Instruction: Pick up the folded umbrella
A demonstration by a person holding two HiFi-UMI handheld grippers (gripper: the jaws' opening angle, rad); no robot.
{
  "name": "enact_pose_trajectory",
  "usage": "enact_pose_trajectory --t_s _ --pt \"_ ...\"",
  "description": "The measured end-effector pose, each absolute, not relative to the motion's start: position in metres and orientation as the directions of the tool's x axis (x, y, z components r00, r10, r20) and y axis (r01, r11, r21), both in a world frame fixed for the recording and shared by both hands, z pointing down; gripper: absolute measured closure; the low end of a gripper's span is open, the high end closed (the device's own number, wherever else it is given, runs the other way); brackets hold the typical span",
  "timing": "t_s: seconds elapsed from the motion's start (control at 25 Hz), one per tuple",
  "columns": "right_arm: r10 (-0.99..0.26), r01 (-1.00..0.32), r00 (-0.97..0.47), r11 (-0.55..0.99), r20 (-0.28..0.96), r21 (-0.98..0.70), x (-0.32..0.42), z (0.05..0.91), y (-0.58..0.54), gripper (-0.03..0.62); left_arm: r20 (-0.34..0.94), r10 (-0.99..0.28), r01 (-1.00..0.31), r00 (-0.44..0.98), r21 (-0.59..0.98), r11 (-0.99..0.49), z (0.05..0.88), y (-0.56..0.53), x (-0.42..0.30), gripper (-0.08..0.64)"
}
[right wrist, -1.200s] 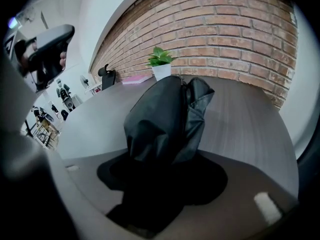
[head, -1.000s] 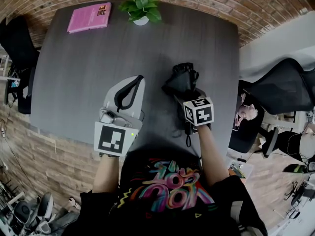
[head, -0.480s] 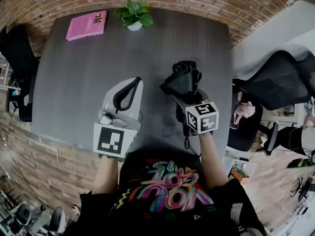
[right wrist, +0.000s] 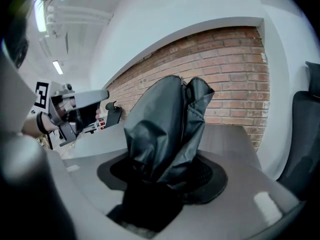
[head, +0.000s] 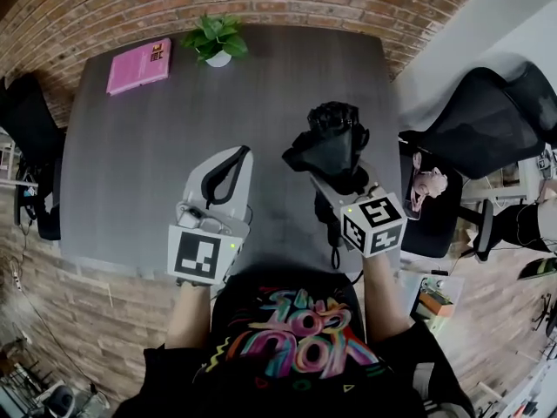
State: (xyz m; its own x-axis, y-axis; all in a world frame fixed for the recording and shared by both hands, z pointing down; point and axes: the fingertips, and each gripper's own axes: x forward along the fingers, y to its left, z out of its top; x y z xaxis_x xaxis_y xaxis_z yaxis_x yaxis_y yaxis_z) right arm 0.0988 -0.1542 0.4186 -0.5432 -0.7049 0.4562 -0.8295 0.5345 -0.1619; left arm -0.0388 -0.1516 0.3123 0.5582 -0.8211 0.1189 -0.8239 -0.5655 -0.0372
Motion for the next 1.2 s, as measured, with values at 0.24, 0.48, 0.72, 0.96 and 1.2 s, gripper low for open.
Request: enact_pose_trajectory --t_s 0.24,0.48,0.72,0.96,1.2 --pt "-0.760 -0.846 -0.528 0.509 0.379 -0.158 0.123 0.390 -0.143 0.327 0.122 -0.794 -0.797 0.596 -0.031 -0.603 0.312 -0.148 -0.019 0.560" --pt "-0.806 -0.864 -0.500 0.489 0.317 -0.120 0.139 0.367 -0.130 0.327 0.122 -0.766 -0.770 0.631 -0.023 -0.637 0.312 -0.147 -0.006 0.560" --pt "-0.848 -0.882 -0.469 0.466 0.245 -0.076 0.154 0.343 -0.116 0.328 0.121 -0.757 -0.761 0.643 -0.010 -0.648 0.311 -0.144 -0.001 0.558" --pt "-0.882 -0.894 -0.447 0.446 0.151 -0.044 0.159 0.319 -0.108 0.328 0.112 -0.759 -0.763 0.642 -0.001 -0.646 0.310 -0.146 -0.006 0.558" --pt "-0.897 -0.903 -0.429 0.427 0.104 -0.042 0.159 0.308 -0.105 0.328 0.109 -0.762 -0.768 0.639 0.024 -0.640 0.311 -0.146 -0.012 0.558"
